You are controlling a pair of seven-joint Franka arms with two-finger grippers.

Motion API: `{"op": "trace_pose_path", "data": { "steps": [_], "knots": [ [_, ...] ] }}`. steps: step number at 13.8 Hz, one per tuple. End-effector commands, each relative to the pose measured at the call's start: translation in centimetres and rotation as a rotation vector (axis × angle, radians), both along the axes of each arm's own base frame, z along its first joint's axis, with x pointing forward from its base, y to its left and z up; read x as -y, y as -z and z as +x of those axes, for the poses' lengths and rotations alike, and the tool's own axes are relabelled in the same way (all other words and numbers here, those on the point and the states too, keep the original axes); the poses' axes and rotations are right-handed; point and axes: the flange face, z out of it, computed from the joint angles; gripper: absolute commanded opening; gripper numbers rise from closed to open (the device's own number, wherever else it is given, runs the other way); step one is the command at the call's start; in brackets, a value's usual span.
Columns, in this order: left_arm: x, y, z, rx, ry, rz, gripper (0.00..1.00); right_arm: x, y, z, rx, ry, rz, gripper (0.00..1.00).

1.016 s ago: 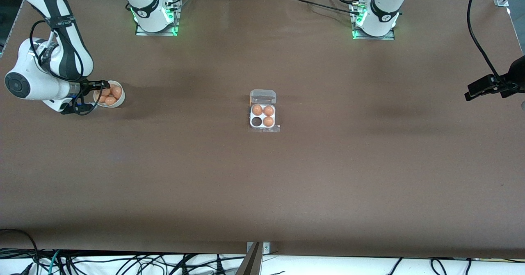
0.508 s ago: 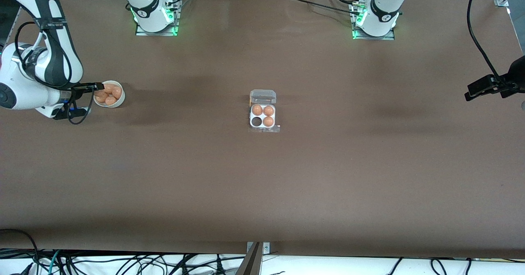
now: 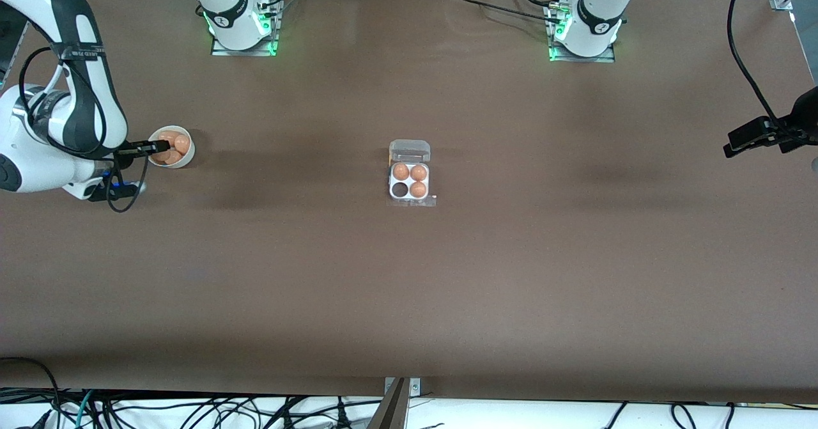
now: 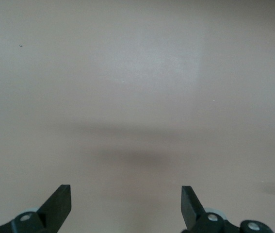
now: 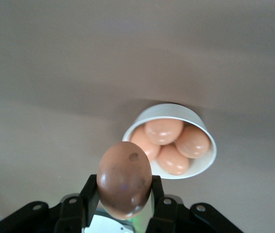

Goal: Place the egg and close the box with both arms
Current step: 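Carry the egg with the right gripper to the clear egg box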

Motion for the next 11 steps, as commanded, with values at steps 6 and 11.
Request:
{"op": "trace_pose_path", "data": {
  "steps": [6,11],
  "knots": [
    [-0.3,-0.8,0.2,-0.001,0.019,0.023,1.00,-13.0,-2.3,5.0,-0.068,0.179,-0.017,0.30],
    [-0.3,-0.8,0.2,-0.001,0.019,0.023,1.00,-22.7,-2.1,5.8,-0.125,0.394,-0.006,0.30]
  ]
}}
